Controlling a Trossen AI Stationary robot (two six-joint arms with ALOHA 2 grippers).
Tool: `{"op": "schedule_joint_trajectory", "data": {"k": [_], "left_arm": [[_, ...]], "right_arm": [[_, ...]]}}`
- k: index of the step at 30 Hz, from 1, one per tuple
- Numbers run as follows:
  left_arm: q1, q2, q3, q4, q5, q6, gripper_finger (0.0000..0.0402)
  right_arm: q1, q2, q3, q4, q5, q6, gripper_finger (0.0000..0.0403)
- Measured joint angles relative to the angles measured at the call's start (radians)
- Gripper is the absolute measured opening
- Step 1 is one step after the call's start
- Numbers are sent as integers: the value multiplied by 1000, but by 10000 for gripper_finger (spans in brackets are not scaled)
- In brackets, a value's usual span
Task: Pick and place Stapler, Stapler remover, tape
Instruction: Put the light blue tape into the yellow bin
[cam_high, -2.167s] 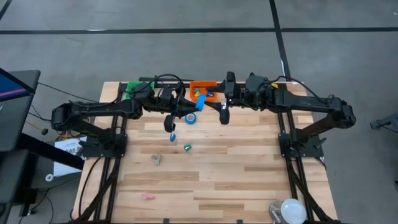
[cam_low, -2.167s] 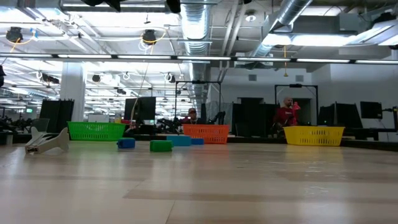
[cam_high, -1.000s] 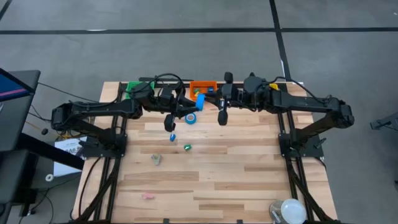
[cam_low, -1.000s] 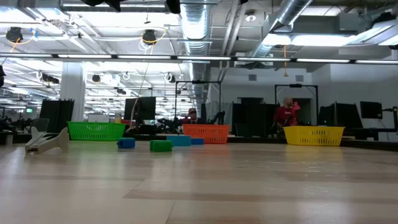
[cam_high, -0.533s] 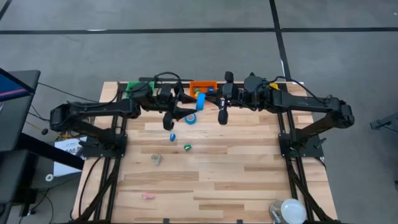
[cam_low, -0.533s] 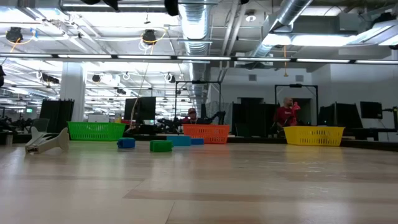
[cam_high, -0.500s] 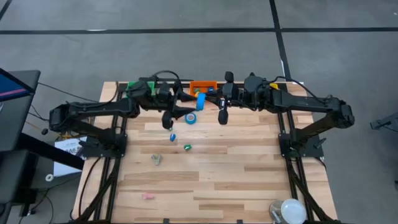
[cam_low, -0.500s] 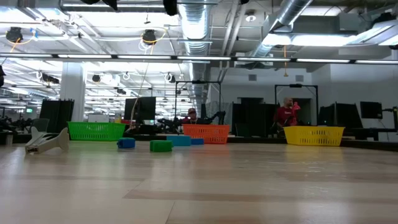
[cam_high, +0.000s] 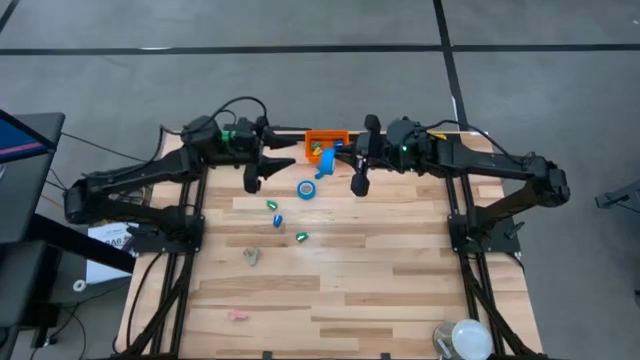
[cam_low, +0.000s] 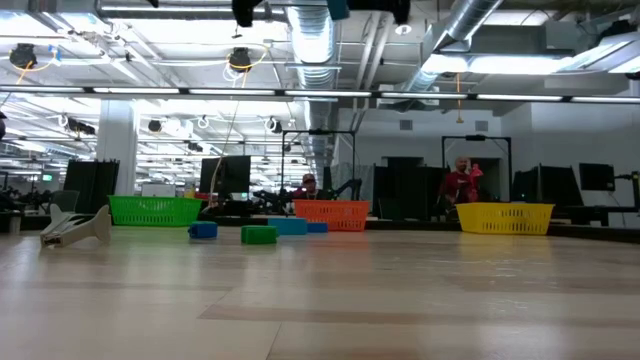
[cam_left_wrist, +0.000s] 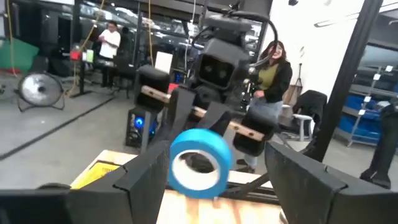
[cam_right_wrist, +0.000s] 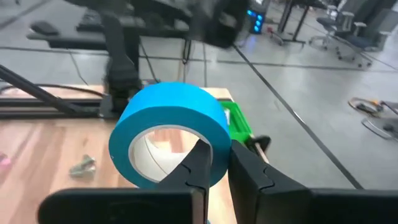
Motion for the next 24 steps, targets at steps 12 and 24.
{"op": "schedule_joint_trajectory", "data": {"k": [12,24], "left_arm": [[14,-6,0,-5,0,3,246],[14,-5,0,-7,0,2,246]], "right_arm": [[-188,-34,0,-182,0,-19,26],[-445,-51,0,-502,4,-19,25]]}}
